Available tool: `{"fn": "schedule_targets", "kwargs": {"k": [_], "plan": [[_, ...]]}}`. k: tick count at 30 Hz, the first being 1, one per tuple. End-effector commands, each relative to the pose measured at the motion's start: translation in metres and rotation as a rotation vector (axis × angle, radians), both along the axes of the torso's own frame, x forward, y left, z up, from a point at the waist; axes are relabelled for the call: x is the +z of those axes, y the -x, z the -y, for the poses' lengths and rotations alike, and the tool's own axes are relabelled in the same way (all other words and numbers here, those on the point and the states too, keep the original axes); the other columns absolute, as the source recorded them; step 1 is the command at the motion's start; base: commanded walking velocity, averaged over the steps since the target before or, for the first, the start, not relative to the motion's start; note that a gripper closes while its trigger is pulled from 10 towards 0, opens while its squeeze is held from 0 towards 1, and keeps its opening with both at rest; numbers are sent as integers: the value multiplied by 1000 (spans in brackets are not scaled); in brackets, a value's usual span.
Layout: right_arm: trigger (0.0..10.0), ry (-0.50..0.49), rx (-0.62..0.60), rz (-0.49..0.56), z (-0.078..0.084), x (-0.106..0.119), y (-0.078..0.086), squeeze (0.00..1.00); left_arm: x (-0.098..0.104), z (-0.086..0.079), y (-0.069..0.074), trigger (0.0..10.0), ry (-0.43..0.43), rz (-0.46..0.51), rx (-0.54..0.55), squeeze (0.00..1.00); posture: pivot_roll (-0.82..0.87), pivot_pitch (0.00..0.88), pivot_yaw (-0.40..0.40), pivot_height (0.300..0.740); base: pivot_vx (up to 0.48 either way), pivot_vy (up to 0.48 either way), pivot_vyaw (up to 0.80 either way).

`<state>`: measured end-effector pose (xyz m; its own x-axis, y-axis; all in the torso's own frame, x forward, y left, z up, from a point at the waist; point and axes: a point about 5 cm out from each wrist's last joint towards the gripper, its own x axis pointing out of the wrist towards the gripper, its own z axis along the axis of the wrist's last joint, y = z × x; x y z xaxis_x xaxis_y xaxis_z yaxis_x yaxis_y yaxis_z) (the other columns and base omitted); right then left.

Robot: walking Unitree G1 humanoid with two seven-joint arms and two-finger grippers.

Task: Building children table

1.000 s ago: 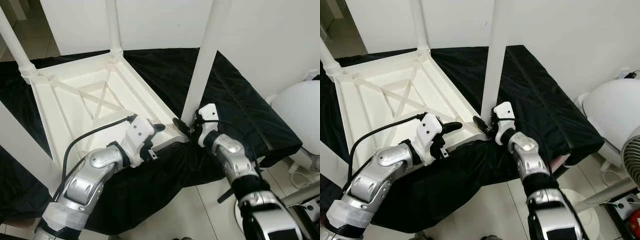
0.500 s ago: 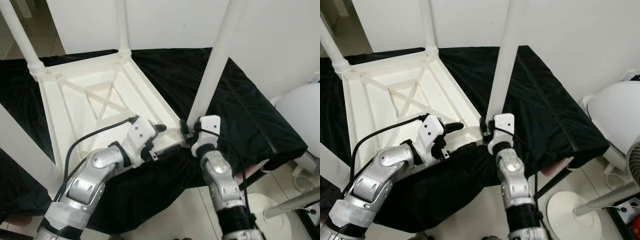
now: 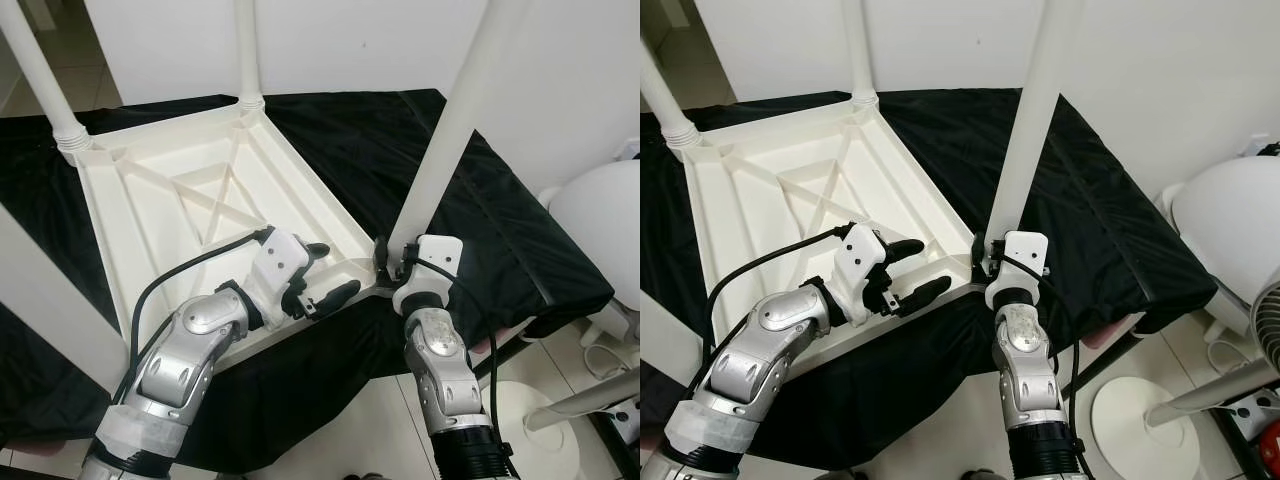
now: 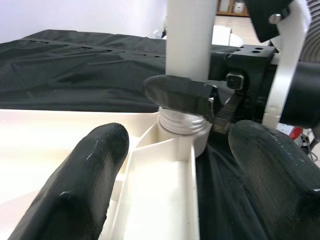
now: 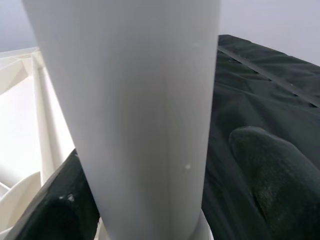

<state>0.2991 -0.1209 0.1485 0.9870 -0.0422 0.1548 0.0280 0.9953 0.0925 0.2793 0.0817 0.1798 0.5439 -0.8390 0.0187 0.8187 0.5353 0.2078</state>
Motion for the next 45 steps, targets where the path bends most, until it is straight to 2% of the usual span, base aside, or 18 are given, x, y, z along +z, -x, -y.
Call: {"fn": "schedule_targets", "kwargs": {"k": [1, 2, 9, 11, 12, 15, 19, 21, 24, 28, 31, 35, 39, 45], "plan": [[10000, -64, -14, 19, -3, -2, 11, 110, -1, -10, -10, 10000, 26, -1, 207, 0, -7, 135, -25, 740, 0, 0, 0], [10000, -42, 21, 44, -1, 1, 20, 0, 3, -16, -12, 10000, 66, -1, 283, 0, -5, 137, -30, 740, 0, 0, 0], [10000, 11, 70, 76, 0, 2, 35, 0, 9, -22, -11, 10000, 143, -8, 356, 0, -4, 152, -38, 740, 0, 0, 0], [10000, 33, 116, 72, 0, 1, 50, 0, 10, -21, -1, 10000, 178, -11, 353, 0, 1, 172, -37, 740, 0, 0, 0], [10000, 33, 116, 72, 0, 1, 50, 0, 10, -21, -1, 10000, 178, -11, 353, 0, 1, 172, -37, 740, 0, 0, 0], [10000, 66, 124, 50, 5, -5, 61, 0, 6, -24, 13, 10000, 192, -20, 356, 0, -15, 181, -36, 740, 0, 0, 0], [10000, 76, 122, 45, 7, -5, 63, 0, 4, -26, 16, 10000, 193, -27, 372, 0, -17, 185, -37, 740, 0, 0, 0], [10000, 72, 147, 44, 7, -6, 68, 0, -3, -28, 14, 10000, 211, -47, 429, 0, -32, 184, -35, 740, 0, 0, 0], [10000, 73, 156, 46, 6, -6, 69, 0, -7, -28, 12, 10000, 224, -61, 453, 0, -37, 180, -32, 740, 0, 0, 0], [10000, 70, 178, 47, 0, -8, 68, 0, -10, -21, 6, 10000, 265, -92, 493, 0, -30, 161, -28, 740, 0, 0, 0], [10000, 60, 190, 42, -3, -8, 68, 0, -9, -18, 11, 10000, 271, -110, 475, 0, -33, 149, -30, 740, 0, 0, 0], [10000, 48, 209, 31, -3, -9, 68, 0, -16, -21, 18, 10000, 221, -117, 437, 0, -25, 137, -27, 740, 0, 0, 0], [10000, 88, 221, 28, -1, -12, 69, 0, -16, -23, 14, 10000, 203, -112, 478, 0, -10, 135, -24, 740, 0, 0, 0], [10000, 89, 220, 22, -1, -15, 70, 0, -18, -22, 11, 10000, 201, -123, 518, 0, 7, 130, -20, 740, 0, 0, 0]]}}
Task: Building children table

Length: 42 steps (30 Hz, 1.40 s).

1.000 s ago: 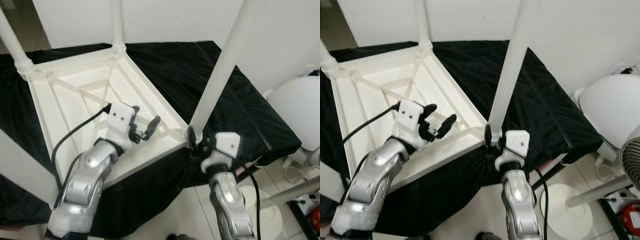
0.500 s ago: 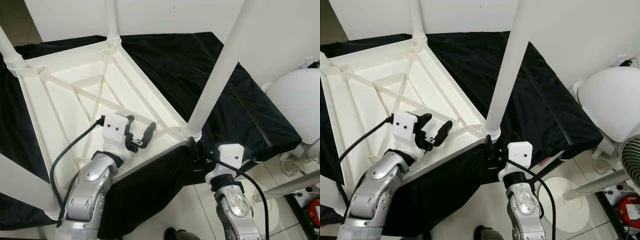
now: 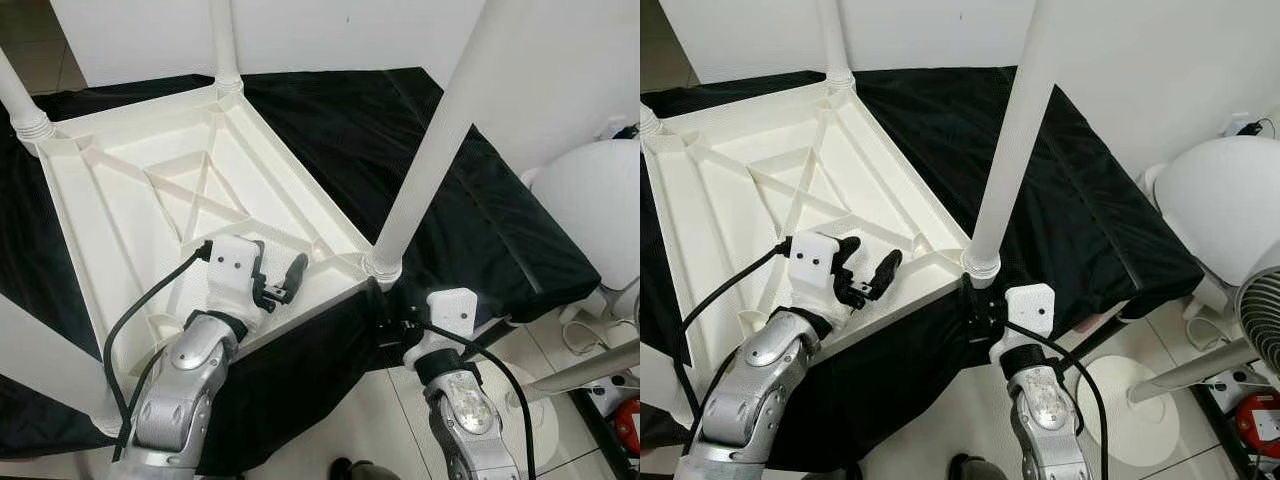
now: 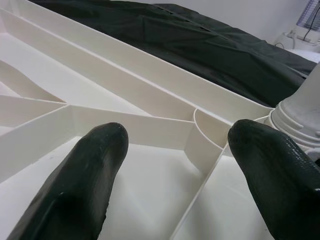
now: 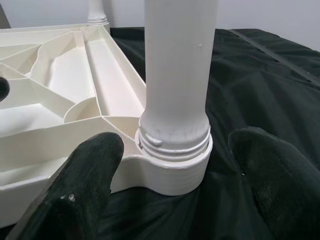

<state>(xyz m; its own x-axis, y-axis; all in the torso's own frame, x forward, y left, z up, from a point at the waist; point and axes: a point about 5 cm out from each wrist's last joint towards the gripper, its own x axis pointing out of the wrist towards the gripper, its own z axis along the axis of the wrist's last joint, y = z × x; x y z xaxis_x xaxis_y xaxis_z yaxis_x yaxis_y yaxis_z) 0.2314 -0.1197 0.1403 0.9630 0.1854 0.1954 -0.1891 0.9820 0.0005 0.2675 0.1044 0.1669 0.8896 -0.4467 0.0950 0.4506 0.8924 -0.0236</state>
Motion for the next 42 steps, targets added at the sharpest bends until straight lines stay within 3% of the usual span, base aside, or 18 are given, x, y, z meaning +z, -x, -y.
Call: {"fn": "schedule_targets", "kwargs": {"k": [1, 12, 20, 25, 29, 38, 42], "plan": [[10000, 3, 3, -25, 0, -7, 2, 0, -5, 1, 0, 10000, -19, -28, -1, 0, 7, 130, -20, 740, 0, 0, 0], [10000, -5, 48, -38, -9, -10, -2, 0, -3, -2, -7, 10000, 27, -39, 37, 0, 13, 131, -28, 740, 0, 0, 0], [10000, -18, 115, -22, -16, -6, -6, 0, 3, -1, -7, 10000, 8, -1, -26, 0, 28, 122, -23, 740, 0, 0, 0], [10000, -5, 114, -19, -16, -7, -7, 0, 5, -7, -12, 10000, 11, 12, 0, 0, 25, 117, -18, 740, 0, 0, 0], [10000, -7, 88, -12, -12, -6, -9, 0, 8, -4, -13, 10000, 80, 27, 6, 0, 22, 115, -22, 740, 0, 0, 0], [10000, -10, 97, -9, -14, -5, -12, 0, 9, -2, -19, 10000, 74, 40, 24, 0, -3, 123, -9, 740, 0, 0, 0], [10000, -2, 75, 10, -13, -2, -19, 0, 12, -3, -28, 10000, 87, 49, 71, 0, -22, 125, 2, 740, 0, 0, 0]]}}
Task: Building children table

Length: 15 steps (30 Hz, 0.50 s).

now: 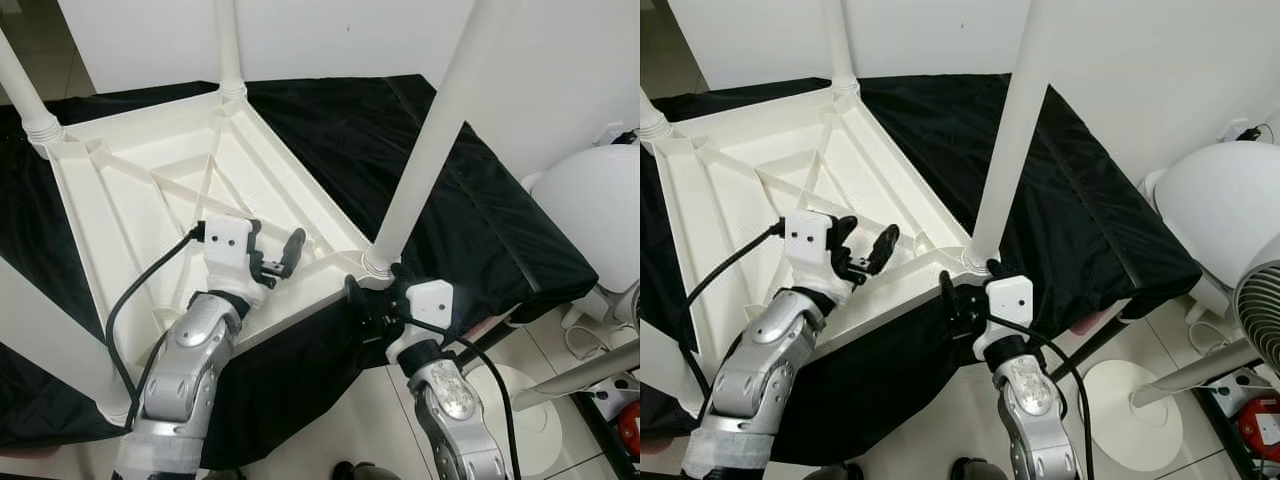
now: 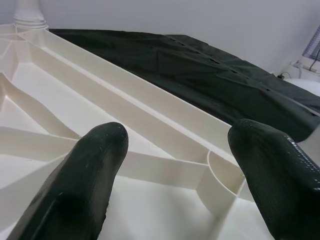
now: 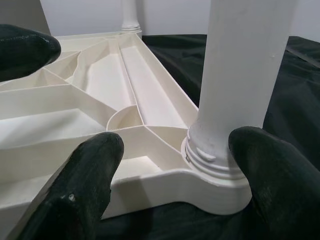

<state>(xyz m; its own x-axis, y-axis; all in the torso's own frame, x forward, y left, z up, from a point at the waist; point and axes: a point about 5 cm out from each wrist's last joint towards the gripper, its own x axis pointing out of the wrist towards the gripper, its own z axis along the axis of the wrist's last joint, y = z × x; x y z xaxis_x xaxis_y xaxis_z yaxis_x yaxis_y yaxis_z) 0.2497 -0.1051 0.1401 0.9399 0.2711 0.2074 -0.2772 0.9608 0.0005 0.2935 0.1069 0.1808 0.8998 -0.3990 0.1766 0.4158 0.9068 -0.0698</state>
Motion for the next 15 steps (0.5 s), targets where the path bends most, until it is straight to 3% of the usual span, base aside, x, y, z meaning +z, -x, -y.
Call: {"fn": "schedule_targets", "kwargs": {"k": [1, 6, 11, 15], "plan": [[10000, 1, -16, -2, 2, -2, -1, 0, -2, -1, -2, 10000, 10, -6, 29, 0, -22, 125, 2, 740, 0, 0, 0], [10000, -21, -49, 8, 2, 0, -6, 0, -10, 3, -1, 10000, -19, -4, 48, 0, -19, 115, -7, 740, 0, 0, 0], [10000, -38, -69, -6, 4, -4, -6, 0, -12, 3, -5, 10000, 38, -17, 82, 0, -11, 121, -10, 740, 0, 0, 0], [10000, -32, -63, -15, 2, -7, -7, 0, -10, 8, -6, 10000, 5, 8, 51, 0, -3, 100, -18, 740, 0, 0, 0]]}}
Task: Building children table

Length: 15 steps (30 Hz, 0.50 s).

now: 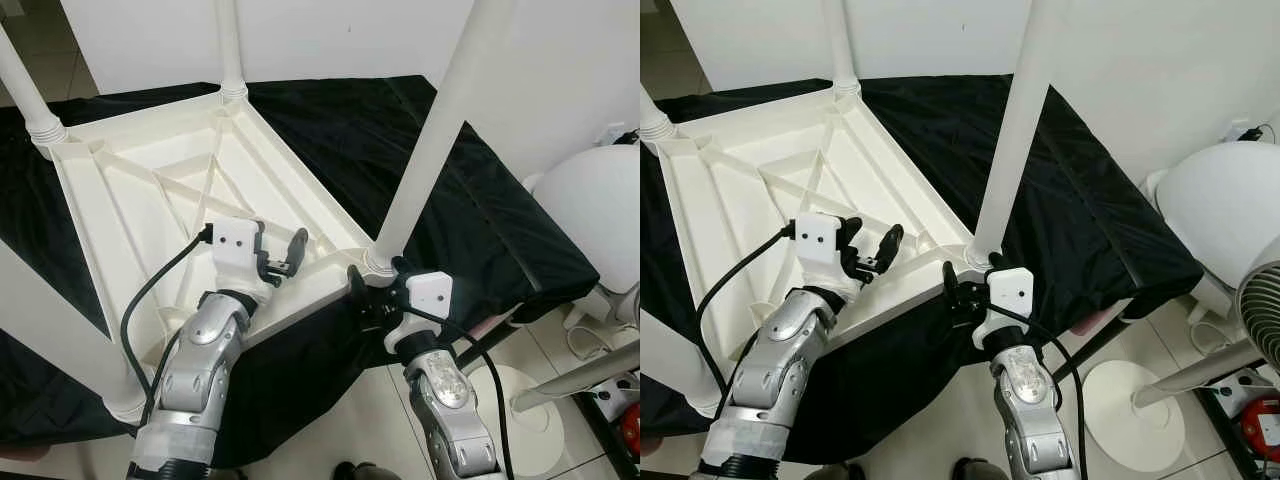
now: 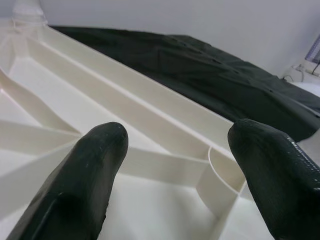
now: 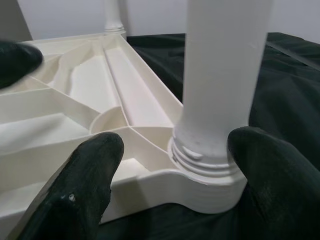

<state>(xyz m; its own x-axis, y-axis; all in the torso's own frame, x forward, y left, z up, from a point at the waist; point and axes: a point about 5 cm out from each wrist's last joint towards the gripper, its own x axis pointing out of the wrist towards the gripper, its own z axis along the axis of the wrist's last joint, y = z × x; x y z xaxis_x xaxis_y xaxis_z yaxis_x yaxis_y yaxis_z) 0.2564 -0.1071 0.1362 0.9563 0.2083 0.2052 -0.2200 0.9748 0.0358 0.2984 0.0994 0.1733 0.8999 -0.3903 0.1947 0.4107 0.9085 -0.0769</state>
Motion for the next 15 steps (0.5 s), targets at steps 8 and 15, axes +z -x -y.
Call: {"fn": "schedule_targets", "kwargs": {"k": [8, 15], "plan": [[10000, -10, 6, -7, -5, -5, -4, 0, -7, 4, -5, 10000, -42, 9, 0, 0, -5, 64, -9, 740, 0, 0, 0], [10000, -16, -6, -3, -4, -7, -5, 0, -6, 11, -8, 10000, -53, 26, -42, 0, -16, 35, 17, 740, 0, 0, 0]]}}
